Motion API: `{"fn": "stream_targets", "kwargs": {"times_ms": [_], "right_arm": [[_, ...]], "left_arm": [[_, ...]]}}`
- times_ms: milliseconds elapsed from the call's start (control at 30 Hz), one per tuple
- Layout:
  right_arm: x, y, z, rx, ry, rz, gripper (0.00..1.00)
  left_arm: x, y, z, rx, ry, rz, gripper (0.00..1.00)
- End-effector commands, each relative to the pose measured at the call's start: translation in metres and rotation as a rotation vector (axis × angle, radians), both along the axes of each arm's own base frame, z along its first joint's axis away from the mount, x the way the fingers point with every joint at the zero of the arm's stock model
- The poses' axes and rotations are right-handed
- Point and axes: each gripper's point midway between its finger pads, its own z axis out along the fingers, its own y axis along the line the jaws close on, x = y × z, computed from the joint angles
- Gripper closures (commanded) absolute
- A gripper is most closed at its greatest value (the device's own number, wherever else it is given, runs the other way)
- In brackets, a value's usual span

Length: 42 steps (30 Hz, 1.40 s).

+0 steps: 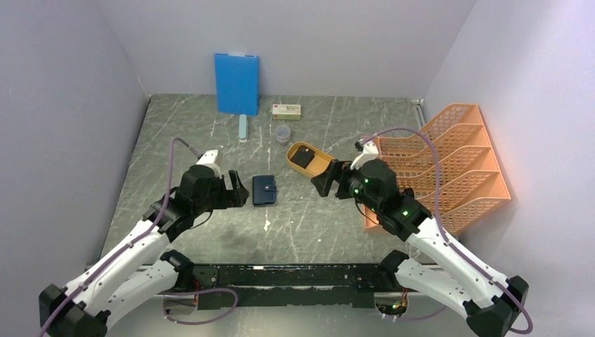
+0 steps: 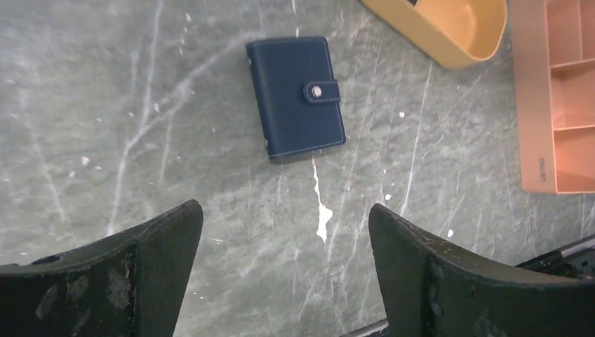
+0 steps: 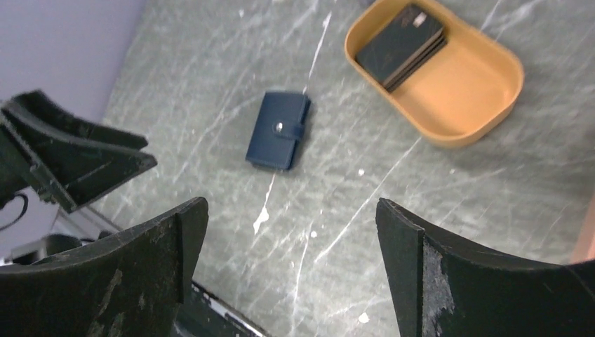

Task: Put the credit cards into the card holder
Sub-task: Move the card holder to the center of the board.

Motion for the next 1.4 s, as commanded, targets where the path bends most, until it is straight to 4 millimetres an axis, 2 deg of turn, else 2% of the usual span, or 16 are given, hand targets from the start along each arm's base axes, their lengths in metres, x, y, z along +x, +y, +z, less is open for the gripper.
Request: {"fn": "stream_targets", "kwargs": {"times_ms": [0,200,333,500,600,767,900,1033,1167,1300,1367], "right_arm": [[-0.009,0.019,-0.016,0.027,0.046,0.040,0.07],[-0.026,0.047,-0.046,-0.017,0.099,0.091,0.11],[-0.029,0.061,-0.063,-0.042,0.127,0.102,0.13],[-0.027,0.070,-0.074,-0.011,0.151,0.090,0.19],[-0.023,0.073,-0.083,-0.012,0.165,0.075,0.22],[-0.016,0.086,-0.094,-0.018,0.196,0.065,0.28],[-0.005,0.099,-0.105,-0.009,0.230,0.033,0.33],[0.007,0.118,-0.116,0.013,0.257,0.023,0.37],[0.020,0.135,-0.130,0.048,0.307,0.009,0.39],[0.030,0.143,-0.148,0.073,0.351,-0.009,0.41],[0.033,0.147,-0.157,0.070,0.368,-0.013,0.42]], "left_arm": [[0.001,-0.026,-0.014,-0.086,0.070,-0.054,0.09],[0.003,-0.039,-0.041,-0.075,0.140,-0.084,0.12],[0.008,-0.047,-0.058,-0.040,0.171,-0.088,0.13],[0.034,-0.045,-0.077,0.034,0.181,-0.006,0.14],[0.042,-0.052,-0.094,0.044,0.227,0.004,0.15],[0.050,-0.069,-0.102,-0.006,0.265,-0.003,0.17],[0.047,-0.068,-0.100,-0.032,0.270,0.025,0.19],[0.040,-0.050,-0.092,-0.033,0.259,0.097,0.18],[0.031,-0.031,-0.073,-0.033,0.229,0.151,0.17],[0.025,-0.017,-0.049,-0.036,0.169,0.171,0.17],[0.022,-0.011,-0.043,-0.029,0.151,0.171,0.17]]}}
